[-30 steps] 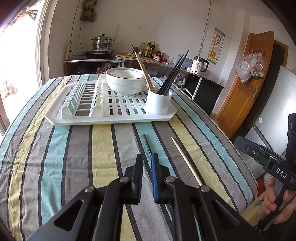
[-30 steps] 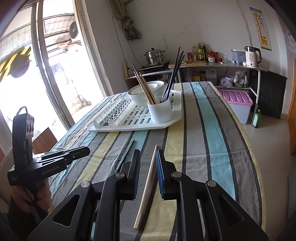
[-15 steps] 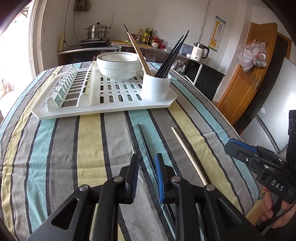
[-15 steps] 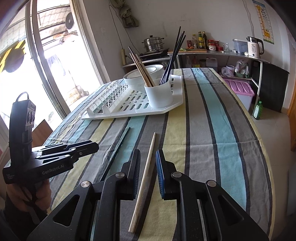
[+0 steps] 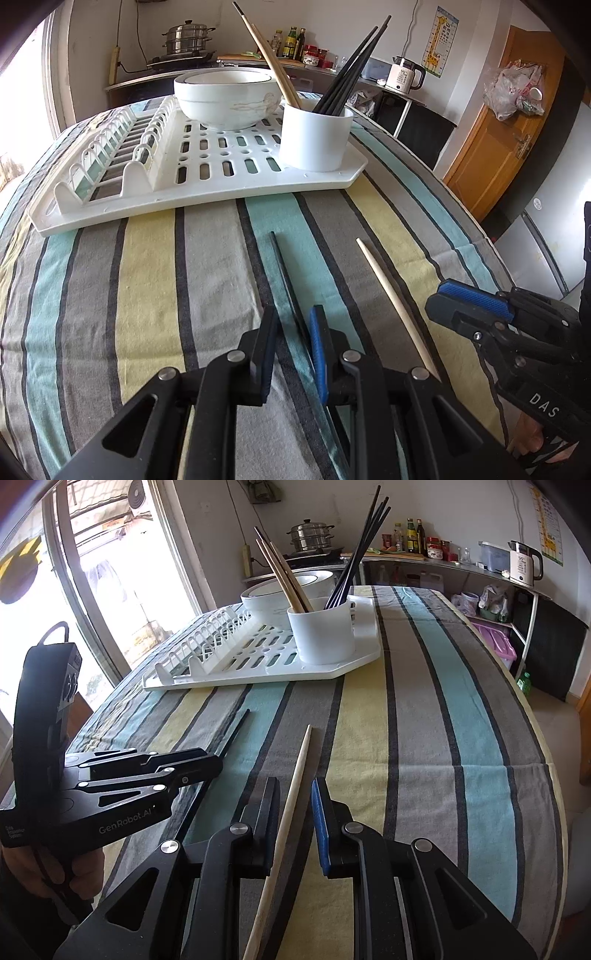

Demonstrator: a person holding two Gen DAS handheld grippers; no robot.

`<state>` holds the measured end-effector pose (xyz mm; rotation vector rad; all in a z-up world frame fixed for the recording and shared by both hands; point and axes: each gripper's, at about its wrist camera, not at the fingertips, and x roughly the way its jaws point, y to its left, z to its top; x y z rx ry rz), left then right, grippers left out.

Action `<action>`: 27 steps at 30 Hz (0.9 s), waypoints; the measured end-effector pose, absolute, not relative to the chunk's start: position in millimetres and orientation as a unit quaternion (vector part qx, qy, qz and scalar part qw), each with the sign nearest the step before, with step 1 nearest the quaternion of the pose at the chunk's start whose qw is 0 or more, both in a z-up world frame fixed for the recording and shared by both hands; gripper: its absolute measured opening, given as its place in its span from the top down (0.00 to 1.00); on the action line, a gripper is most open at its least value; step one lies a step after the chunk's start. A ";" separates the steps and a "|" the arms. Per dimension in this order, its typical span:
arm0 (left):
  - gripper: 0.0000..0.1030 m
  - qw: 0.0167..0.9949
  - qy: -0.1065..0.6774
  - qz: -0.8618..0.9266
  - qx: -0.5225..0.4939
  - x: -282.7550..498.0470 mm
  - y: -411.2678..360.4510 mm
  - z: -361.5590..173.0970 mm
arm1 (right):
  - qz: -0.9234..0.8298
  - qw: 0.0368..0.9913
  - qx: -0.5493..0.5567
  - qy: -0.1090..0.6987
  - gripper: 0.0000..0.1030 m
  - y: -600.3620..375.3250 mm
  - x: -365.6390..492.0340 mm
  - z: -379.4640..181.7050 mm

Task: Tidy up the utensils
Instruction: 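Grasp a black chopstick with the left tool while the right tool grasps a wooden chopstick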

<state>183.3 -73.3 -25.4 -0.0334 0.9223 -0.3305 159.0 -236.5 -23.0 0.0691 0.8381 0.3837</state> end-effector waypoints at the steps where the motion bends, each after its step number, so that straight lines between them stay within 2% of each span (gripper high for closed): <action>1: 0.81 0.883 0.442 -0.158 -0.015 183.9 -73.5 -25.1 | 0.185 0.894 0.031 0.407 0.82 -235.0 160.5 -24.2; 5: 0.82 0.886 0.437 -0.153 0.001 184.2 -75.7 -25.2 | 0.186 0.891 0.026 0.412 0.82 -230.5 166.0 -26.4; 10: 0.91 0.888 0.435 -0.150 0.011 186.5 -74.5 -25.2 | 0.179 0.889 0.016 0.420 0.82 -225.5 180.8 -27.2; 25: 0.92 0.879 0.446 -0.167 -0.004 191.3 -66.0 -24.6 | 0.152 0.880 -0.064 0.445 0.83 -200.4 201.6 -33.4; 27: 0.92 0.878 0.448 -0.167 -0.006 191.4 -65.1 -24.7 | 0.150 0.879 -0.066 0.448 0.87 -199.2 202.9 -32.9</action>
